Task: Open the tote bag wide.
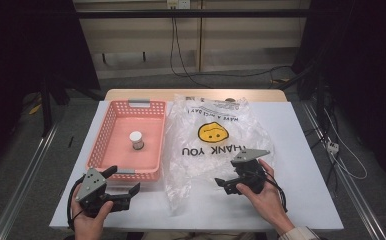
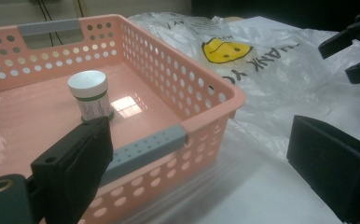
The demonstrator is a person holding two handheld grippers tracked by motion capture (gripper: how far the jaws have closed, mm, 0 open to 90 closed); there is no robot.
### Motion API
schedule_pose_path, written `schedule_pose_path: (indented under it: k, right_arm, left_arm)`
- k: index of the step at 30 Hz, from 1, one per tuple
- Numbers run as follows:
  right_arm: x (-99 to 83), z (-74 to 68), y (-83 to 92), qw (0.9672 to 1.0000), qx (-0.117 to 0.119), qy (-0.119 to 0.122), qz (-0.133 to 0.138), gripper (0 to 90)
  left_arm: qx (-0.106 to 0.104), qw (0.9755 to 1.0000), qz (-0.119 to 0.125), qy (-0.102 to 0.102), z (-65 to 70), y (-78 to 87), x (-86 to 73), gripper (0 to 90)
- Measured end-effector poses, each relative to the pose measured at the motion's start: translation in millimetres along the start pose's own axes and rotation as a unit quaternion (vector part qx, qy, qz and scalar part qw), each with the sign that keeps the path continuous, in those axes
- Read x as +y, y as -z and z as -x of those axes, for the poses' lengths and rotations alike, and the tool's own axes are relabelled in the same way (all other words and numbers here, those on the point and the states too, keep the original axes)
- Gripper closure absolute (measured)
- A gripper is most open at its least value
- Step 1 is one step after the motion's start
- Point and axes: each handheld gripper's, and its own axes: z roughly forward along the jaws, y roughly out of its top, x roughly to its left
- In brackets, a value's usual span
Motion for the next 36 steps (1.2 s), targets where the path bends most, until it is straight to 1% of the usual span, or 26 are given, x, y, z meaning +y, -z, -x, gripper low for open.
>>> schedule_pose_path:
  k: [1, 2, 3, 5, 7, 10, 13, 14, 15, 16, 17, 18, 19, 20, 21, 22, 23, 25, 26, 28, 31, 32, 34, 36]
  right_arm:
    - [3.0, -0.4, -3.4, 1.0, 0.004, 0.002, -0.008, 17.2]
    - [3.0, -0.4, -3.4, 1.0, 0.004, 0.002, -0.008, 17.2]
    - [7.4, 0.2, -14.0, 0.9994, 0.022, 0.0, -0.026, 17.2]
    - [8.0, 1.8, -23.5, 0.9993, 0.024, -0.005, -0.03, 18.2]
    - [7.9, 2.3, -32.4, 0.999, 0.021, -0.002, -0.04, 20.4]
    - [6.6, 0.1, -37.4, 0.9983, 0.032, 0.008, -0.047, 17.6]
    - [5.2, -1.6, -38.9, 0.9979, 0.032, 0.012, -0.055, 18.0]
    - [3.8, -2.2, -41.5, 0.9975, 0.026, 0.019, -0.064, 18.3]
    - [3.8, -2.2, -41.5, 0.9975, 0.026, 0.019, -0.064, 18.3]
    - [3.2, -2.2, -43.5, 0.997, 0.025, 0.021, -0.07, 18.0]
    - [1.9, -2.1, -47.5, 0.996, 0.022, 0.027, -0.082, 20.1]
    - [1.2, -2.2, -48.8, 0.9955, 0.022, 0.03, -0.087, 22.4]
    - [0.3, -2.5, -50.0, 0.9952, 0.023, 0.035, -0.089, 25.9]
    - [-0.2, -3.4, -50.0, 0.995, 0.015, 0.042, -0.09, 28.7]
    - [-0.2, -3.5, -49.4, 0.995, 0.012, 0.04, -0.091, 30.4]
    - [-0.1, -2.8, -48.9, 0.9952, 0.008, 0.038, -0.09, 33.8]
    - [0.3, -2.4, -48.2, 0.9951, 0.005, 0.035, -0.092, 37.0]
    - [0.5, 0.1, -47.6, 0.9952, 0.006, 0.032, -0.092, 42.6]
    - [0.5, 0.1, -47.6, 0.9952, 0.006, 0.032, -0.092, 42.6]
    - [0.9, 2.6, -46.7, 0.9952, 0.005, 0.031, -0.093, 48.2]
    - [4.2, 5.1, -46.4, 0.9942, 0.006, 0.028, -0.104, 61.8]
    - [5.4, 5.8, -46.7, 0.9938, 0.006, 0.03, -0.107, 64.3]
    - [7.0, 6.3, -47.1, 0.9934, 0.005, 0.031, -0.11, 75.4]
    - [6.4, 7.1, -47.3, 0.994, 0.006, 0.024, -0.107, 77.9]
  left_arm:
    - [0.001, 1.0, 0.001, 0.001, -0.1, 0.1, 0.1, 6.5]
    - [0.002, 1.0, 0.002, 0.001, -0.4, 0.0, 0.3, 6.5]
    - [0.001, 1.0, 0.001, 0.001, -0.6, -0.4, 0.4, 6.4]
    - [0.0, 1.0, 0.0, 0.0, -0.6, -1.0, 0.6, 6.9]
    - [0.0, 1.0, -0.001, 0.0, -0.4, -0.9, 0.6, 7.0]
    - [-0.001, 1.0, 0.0, 0.001, -1.2, -0.4, 0.8, 7.0]
    - [-0.001, 1.0, -0.001, 0.0, -1.7, -0.5, 0.9, 7.0]
    - [-0.003, 1.0, -0.002, 0.0, -1.3, -0.9, 0.8, 6.8]
    - [-0.003, 1.0, -0.002, 0.0, -1.3, -0.9, 0.8, 6.9]
    - [-0.003, 1.0, -0.003, -0.001, -1.1, -1.1, 0.7, 6.9]
    - [-0.004, 1.0, -0.004, -0.004, -1.1, -1.0, 0.7, 6.8]
    - [-0.004, 1.0, -0.003, -0.003, -0.8, -1.0, 0.6, 6.8]
    - [-0.005, 1.0, 0.0, -0.001, -0.8, -0.5, 0.6, 6.8]
    - [-0.005, 1.0, 0.0, 0.0, -1.1, -0.4, 0.6, 6.8]
    - [-0.005, 1.0, 0.0, 0.0, -1.1, -0.4, 0.6, 6.7]
    - [-0.005, 1.0, -0.005, -0.002, -2.0, -0.8, 0.6, 6.7]
    - [-0.005, 1.0, -0.005, -0.002, -2.0, -0.8, 0.6, 6.7]
    - [-0.005, 1.0, -0.007, -0.002, -2.1, -1.5, 0.4, 6.7]
    - [-0.004, 1.0, -0.007, -0.002, -2.1, -1.8, 0.4, 6.7]
    - [-0.004, 1.0, -0.008, 0.0, -1.6, -2.5, 0.3, 6.7]
    - [-0.006, 0.9999, -0.01, -0.001, -2.1, -3.2, 0.4, 6.6]
    - [-0.006, 0.9999, -0.011, -0.001, -2.2, -3.2, 0.3, 6.6]
    - [-0.005, 0.9999, -0.013, -0.002, -2.5, -3.3, 0.1, 6.5]
    - [-0.006, 0.9999, -0.015, -0.001, -2.3, -3.7, -0.2, 6.5]
